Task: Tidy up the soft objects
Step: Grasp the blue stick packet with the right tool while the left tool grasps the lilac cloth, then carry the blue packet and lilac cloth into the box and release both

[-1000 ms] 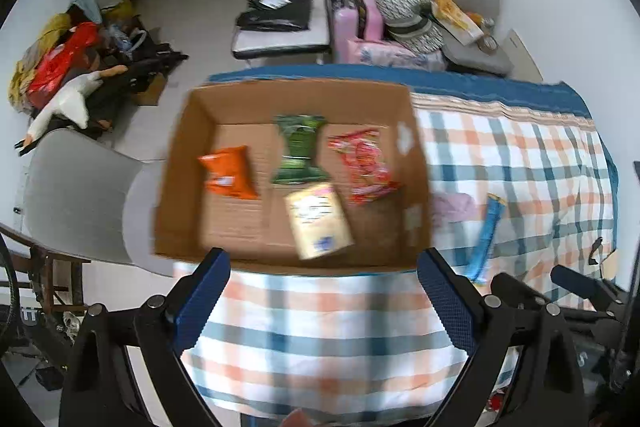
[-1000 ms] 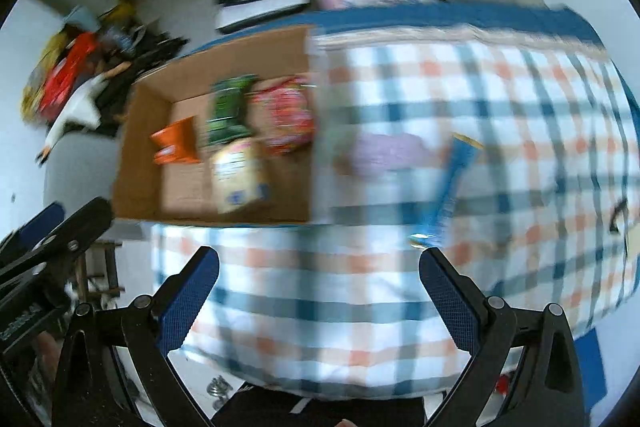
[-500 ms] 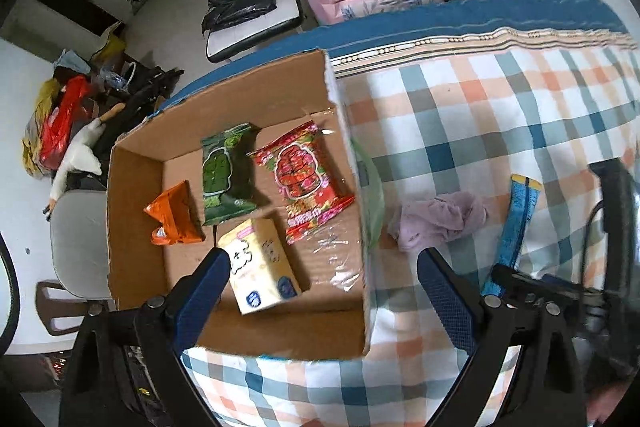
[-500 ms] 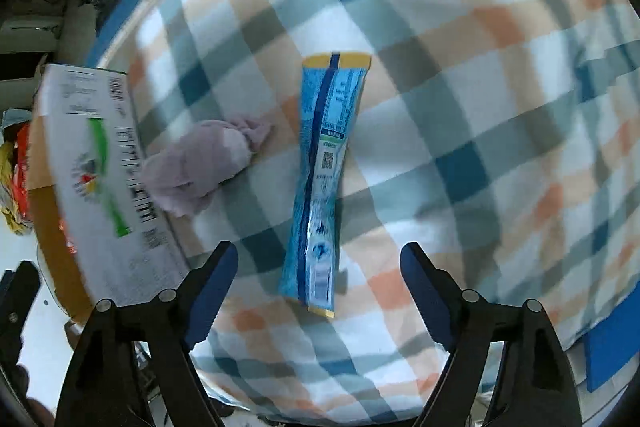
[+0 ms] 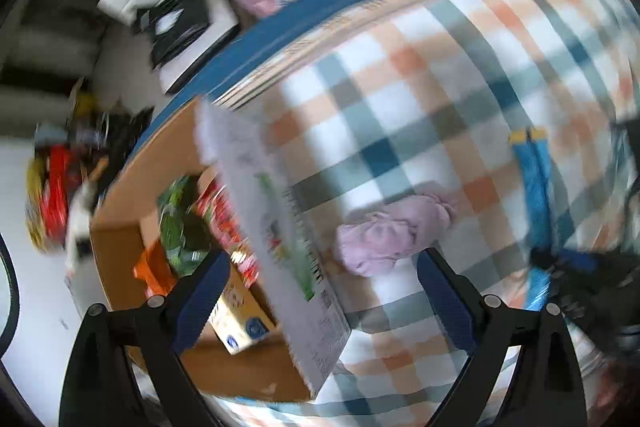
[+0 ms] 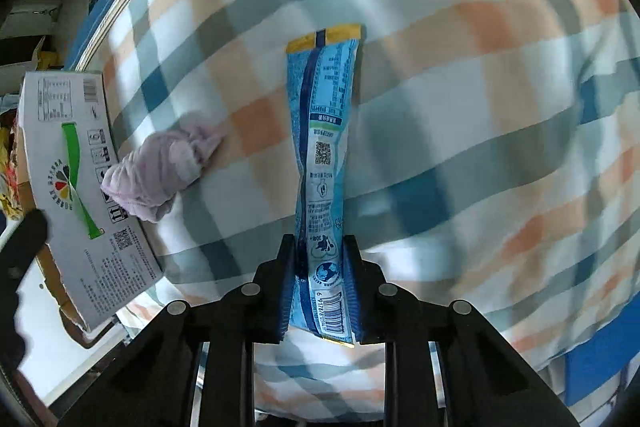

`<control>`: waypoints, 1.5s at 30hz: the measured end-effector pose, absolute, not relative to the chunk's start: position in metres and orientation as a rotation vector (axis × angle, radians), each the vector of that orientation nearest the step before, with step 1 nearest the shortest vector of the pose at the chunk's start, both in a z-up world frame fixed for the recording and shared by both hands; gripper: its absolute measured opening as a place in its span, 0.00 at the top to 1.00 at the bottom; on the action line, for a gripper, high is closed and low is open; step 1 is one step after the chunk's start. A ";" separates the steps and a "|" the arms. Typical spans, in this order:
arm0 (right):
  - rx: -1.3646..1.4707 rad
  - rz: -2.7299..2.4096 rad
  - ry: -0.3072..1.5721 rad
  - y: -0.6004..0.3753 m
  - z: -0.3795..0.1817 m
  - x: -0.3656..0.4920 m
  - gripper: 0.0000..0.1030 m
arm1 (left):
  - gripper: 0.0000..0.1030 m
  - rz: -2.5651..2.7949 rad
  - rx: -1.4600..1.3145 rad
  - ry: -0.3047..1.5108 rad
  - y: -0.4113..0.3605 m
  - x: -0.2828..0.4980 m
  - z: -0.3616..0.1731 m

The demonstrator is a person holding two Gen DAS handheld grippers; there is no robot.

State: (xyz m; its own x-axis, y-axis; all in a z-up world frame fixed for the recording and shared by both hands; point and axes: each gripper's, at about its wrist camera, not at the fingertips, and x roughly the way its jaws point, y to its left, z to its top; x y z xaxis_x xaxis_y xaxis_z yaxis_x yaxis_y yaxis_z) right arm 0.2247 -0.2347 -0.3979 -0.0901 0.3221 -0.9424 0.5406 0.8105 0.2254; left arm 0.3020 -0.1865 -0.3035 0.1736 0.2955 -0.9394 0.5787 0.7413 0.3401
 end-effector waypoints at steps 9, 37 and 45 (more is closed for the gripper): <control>0.689 -0.248 1.681 -0.277 -0.389 0.216 0.77 | 0.07 -0.366 1.174 1.493 -0.228 0.291 -0.378; 0.606 -0.239 1.668 -0.262 -0.380 0.217 0.81 | 0.61 -0.366 0.563 1.605 -0.206 0.310 -0.351; 0.541 -0.207 1.615 -0.243 -0.343 0.213 0.83 | 0.61 -0.353 0.237 1.557 -0.156 0.306 -0.300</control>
